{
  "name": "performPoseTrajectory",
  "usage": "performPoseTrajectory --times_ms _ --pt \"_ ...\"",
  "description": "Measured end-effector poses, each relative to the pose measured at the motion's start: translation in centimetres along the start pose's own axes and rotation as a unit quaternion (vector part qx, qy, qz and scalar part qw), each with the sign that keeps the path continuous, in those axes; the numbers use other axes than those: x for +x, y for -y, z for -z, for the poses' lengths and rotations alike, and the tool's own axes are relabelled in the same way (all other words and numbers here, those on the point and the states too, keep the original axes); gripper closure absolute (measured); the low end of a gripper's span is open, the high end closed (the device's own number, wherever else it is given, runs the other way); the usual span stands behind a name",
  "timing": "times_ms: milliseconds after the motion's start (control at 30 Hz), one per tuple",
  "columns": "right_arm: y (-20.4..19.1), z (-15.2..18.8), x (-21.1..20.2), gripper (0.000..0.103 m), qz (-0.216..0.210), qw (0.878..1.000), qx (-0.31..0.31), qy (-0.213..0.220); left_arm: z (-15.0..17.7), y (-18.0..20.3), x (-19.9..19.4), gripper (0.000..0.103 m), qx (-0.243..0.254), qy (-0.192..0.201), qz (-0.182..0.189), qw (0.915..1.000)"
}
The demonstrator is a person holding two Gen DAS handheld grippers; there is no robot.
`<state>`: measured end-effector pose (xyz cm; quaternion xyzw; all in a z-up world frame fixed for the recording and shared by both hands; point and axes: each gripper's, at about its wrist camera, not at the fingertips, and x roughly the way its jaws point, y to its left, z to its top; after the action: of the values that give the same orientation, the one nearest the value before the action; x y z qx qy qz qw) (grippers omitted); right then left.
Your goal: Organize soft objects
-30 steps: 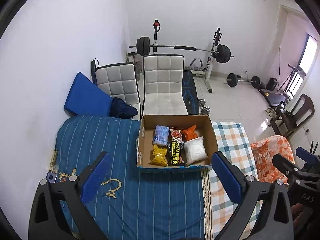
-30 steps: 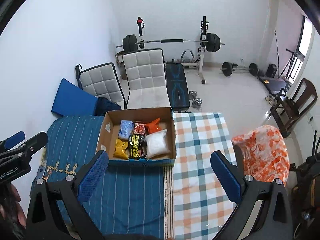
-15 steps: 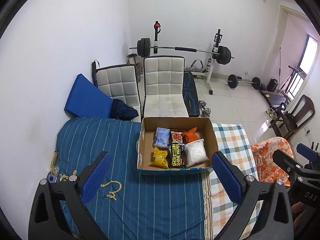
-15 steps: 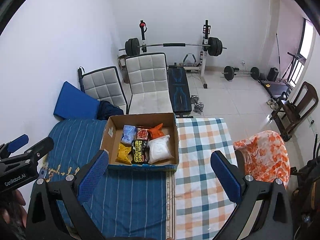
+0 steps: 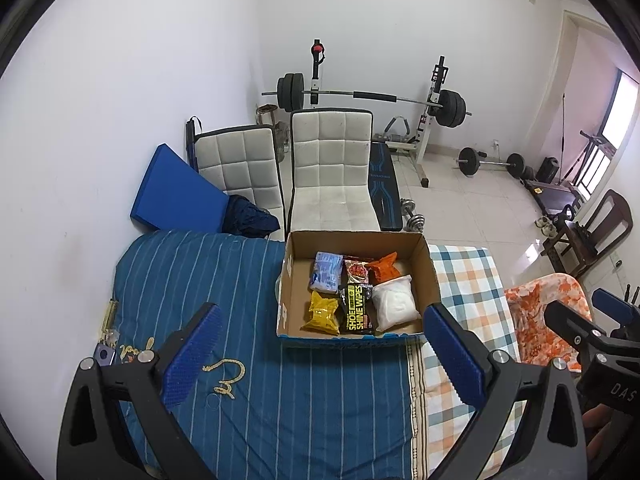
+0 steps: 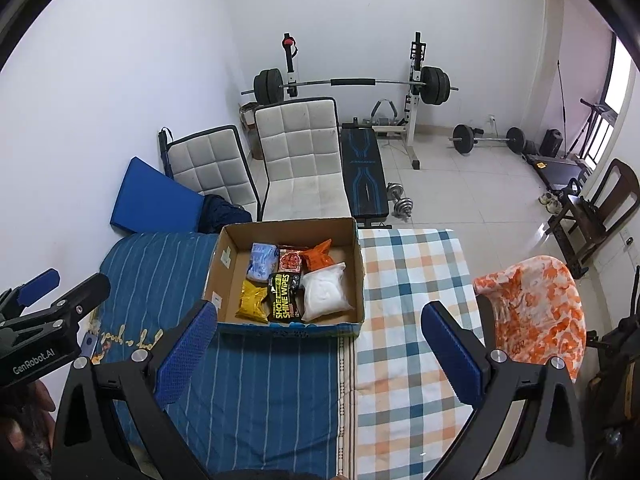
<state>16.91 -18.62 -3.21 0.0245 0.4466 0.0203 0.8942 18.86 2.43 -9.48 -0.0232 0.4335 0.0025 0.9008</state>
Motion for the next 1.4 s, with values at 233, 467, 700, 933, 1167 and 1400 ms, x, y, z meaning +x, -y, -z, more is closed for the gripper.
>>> performPoseTrajectory --times_ms 233,467,700,933,1167,1400 --pt "0.0 0.0 0.1 0.000 0.000 1.000 -0.001 0.000 0.3 0.1 0.3 0.000 0.000 -0.002 0.001 1.0000" --pt "0.0 0.0 0.3 0.000 0.000 1.000 -0.001 0.001 0.4 0.1 0.5 0.000 0.000 -0.003 0.002 1.0000" --pt "0.1 0.1 0.4 0.000 -0.003 1.000 -0.003 -0.002 0.4 0.1 0.4 0.000 -0.001 -0.003 0.002 1.0000" --pt "0.1 0.1 0.5 0.000 -0.004 1.000 -0.006 -0.002 0.5 0.1 0.6 0.000 -0.001 -0.003 0.002 1.0000" --pt "0.2 0.1 0.6 0.000 -0.005 1.000 -0.005 -0.003 0.5 0.1 0.6 0.000 -0.001 -0.003 0.002 1.0000" --pt "1.1 0.7 0.7 0.000 -0.002 1.000 0.000 -0.006 0.7 0.2 0.9 0.000 0.000 -0.008 0.004 1.0000"
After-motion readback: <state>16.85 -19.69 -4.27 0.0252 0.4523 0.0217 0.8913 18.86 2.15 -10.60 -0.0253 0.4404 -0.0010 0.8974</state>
